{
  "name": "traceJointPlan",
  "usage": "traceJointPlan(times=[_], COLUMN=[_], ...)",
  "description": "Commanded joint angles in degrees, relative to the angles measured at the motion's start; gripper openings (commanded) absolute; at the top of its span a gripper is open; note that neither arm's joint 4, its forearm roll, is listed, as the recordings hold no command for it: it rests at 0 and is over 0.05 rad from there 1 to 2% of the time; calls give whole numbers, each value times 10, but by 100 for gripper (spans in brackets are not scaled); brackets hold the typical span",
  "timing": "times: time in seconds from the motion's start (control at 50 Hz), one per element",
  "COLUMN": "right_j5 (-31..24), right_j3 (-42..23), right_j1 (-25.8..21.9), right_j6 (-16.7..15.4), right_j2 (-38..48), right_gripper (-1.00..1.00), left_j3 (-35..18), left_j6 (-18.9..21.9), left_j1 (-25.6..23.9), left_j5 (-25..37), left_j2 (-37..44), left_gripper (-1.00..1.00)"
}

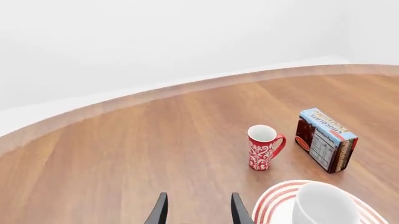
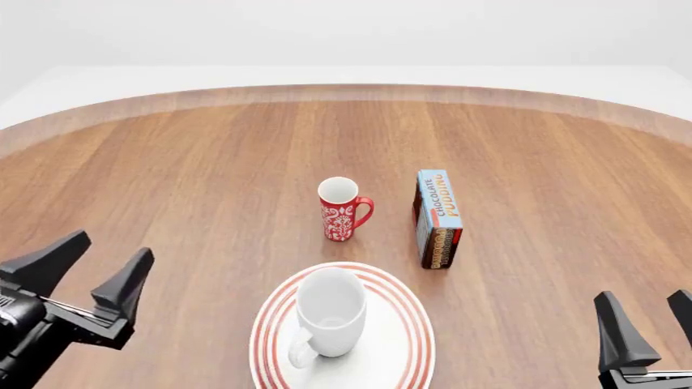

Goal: Pick up the white mug and put it on the plate, and put the chocolate pudding to the right of the plate.

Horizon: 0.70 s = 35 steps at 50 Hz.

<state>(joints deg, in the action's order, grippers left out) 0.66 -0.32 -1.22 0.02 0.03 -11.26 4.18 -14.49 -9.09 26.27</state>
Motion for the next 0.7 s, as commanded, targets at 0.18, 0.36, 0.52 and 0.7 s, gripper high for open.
traceJointPlan(times=[0.18,0.36,0.52,0.7], right_j5=[0,-1,-1,-1], right_j3=[0,0,0,0], right_j1=[0,2,3,3], right_j6=[-1,-1,-1,-2], right_j2=[0,0,0,0], right_gripper=[100,100,100,100], left_j3=[66,82,98,109], left_j6=[-15,-24,-16,-8], left_j1=[75,103,127,150], left_j5=[-32,-60,-134,-120], left_j2=[-70,-75,-22,-70], left_gripper=[100,100,100,100])
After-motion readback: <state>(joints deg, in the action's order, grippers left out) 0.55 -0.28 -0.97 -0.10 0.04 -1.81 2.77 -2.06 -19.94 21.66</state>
